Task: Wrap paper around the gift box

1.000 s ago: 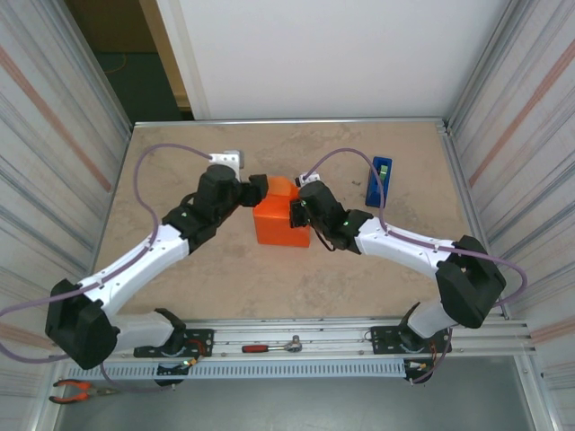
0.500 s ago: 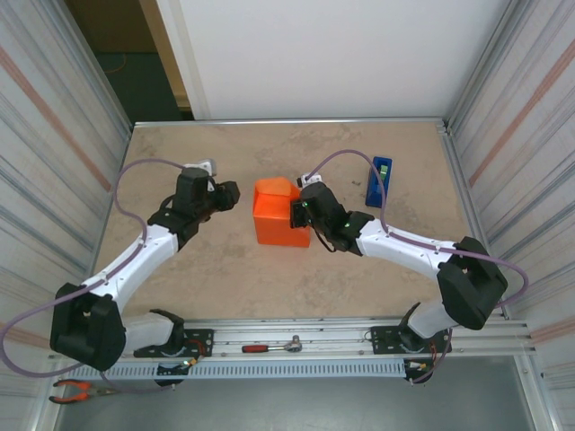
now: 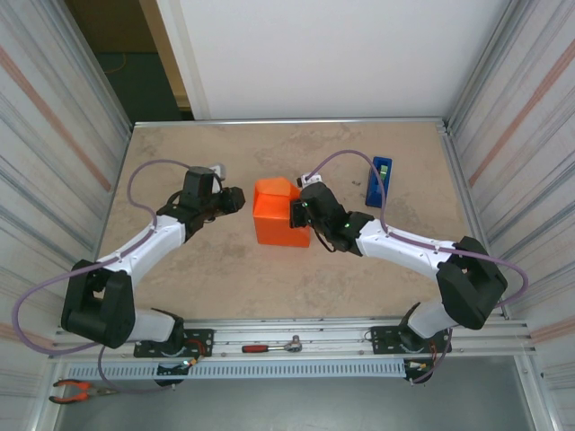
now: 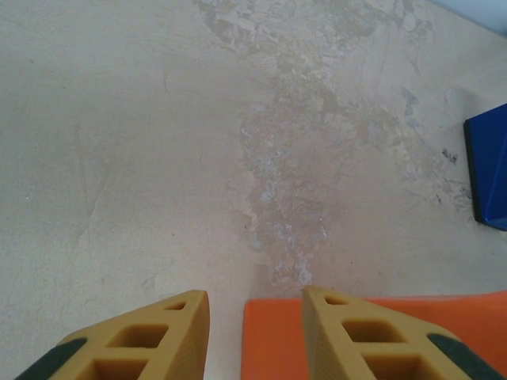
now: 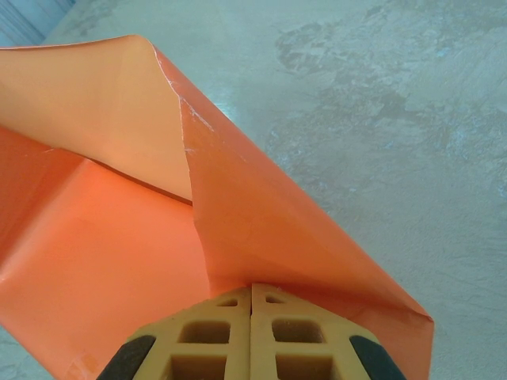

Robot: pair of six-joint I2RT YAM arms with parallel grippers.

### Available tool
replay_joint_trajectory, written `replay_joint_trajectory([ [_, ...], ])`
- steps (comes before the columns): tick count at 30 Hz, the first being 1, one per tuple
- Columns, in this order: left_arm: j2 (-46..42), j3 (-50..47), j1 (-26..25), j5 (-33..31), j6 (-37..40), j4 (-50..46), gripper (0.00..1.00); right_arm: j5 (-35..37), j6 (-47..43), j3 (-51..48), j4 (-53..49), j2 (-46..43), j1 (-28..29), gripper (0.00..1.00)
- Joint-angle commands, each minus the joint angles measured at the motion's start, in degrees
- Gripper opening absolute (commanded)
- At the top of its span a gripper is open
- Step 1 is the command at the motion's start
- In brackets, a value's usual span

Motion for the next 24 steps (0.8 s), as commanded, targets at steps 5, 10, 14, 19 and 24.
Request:
replay_joint_trajectory([
  [5, 0.92, 1.93, -0.36, 1.77, -0.07, 2.38, 0.35, -7.14, 3.03, -4.44, -12.92, 5.12, 1.5, 0.0],
  [10, 1.46, 3.81, -1.76, 1.44, 0.08, 2.62, 0.35, -7.12, 3.06, -4.29, -12.92, 5.38, 1.5, 0.0],
  [14, 0.61, 5.21, -3.79, 0.27, 0.67, 1.83, 0.34, -7.05, 3.04, -4.12, -13.05, 5.38, 1.47, 0.0],
  [19, -0.52, 5.23, -6.6, -0.43, 0.42, 1.2, 0.34, -7.0, 3.02, -4.11, -12.91, 5.43, 1.47, 0.0],
  [24, -0.64, 4.54, -9.42, -1.93, 0.04, 1.25, 0.3, -7.03, 3.01, -4.2, -12.79, 5.6, 1.47, 0.0],
])
